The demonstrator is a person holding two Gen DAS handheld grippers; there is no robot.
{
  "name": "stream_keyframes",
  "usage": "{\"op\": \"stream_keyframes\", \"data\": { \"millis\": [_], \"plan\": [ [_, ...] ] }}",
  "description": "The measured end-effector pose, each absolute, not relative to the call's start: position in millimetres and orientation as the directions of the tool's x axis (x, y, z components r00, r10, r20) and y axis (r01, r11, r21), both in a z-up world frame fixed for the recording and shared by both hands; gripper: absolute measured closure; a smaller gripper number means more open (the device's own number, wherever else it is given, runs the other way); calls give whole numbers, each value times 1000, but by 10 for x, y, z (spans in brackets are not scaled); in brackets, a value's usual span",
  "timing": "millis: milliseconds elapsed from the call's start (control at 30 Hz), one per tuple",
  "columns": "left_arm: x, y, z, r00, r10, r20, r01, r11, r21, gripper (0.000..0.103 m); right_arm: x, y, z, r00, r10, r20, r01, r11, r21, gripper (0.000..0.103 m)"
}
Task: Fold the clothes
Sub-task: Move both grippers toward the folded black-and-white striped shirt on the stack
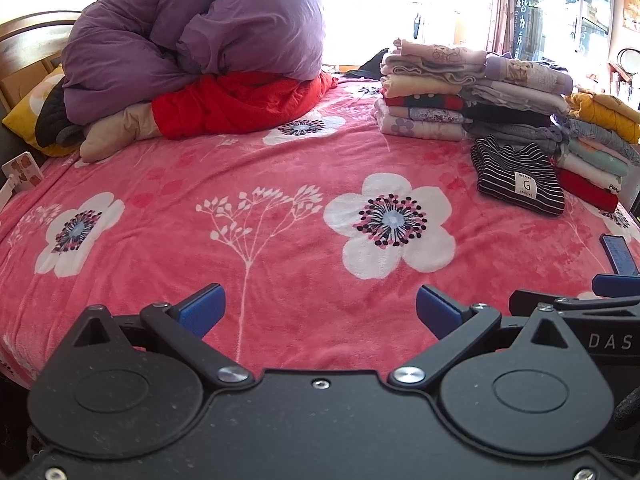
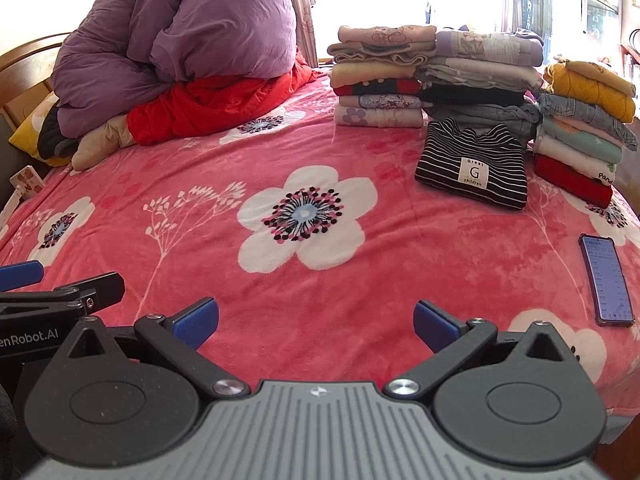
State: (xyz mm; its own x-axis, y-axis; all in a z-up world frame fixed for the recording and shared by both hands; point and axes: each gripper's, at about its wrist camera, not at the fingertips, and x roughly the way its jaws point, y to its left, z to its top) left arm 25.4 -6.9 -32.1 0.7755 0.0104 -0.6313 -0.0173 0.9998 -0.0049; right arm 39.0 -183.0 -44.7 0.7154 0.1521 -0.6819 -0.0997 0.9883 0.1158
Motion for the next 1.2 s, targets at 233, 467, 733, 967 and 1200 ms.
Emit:
{"op": "stream_keyframes", "data": {
  "millis": [233, 467, 733, 967, 1200],
  "plan": [
    [324, -60, -398, 774, -11, -633, -17, 999, -37, 0, 498, -1879, -569, 704, 149, -694, -93, 989, 118, 0],
    [440, -70, -505, 754, 12, -657, -35, 999, -22, 0, 611, -1870, -673, 684, 169, -709, -107, 986, 131, 0],
    [530, -76, -592, 739, 13, -673, -43, 999, -27, 0, 700, -1862, -808, 650, 173, -740, -107, 985, 136, 0],
    [654, -119, -686, 722, 6, -692, -39, 999, -32, 0, 792, -1912, -867, 644, 148, -750, -93, 989, 115, 0],
    [955, -269, -733, 729, -48, -683, 10, 998, -59, 0, 1000, -2040, -972, 647, 161, -746, -97, 987, 128, 0]
  ]
}}
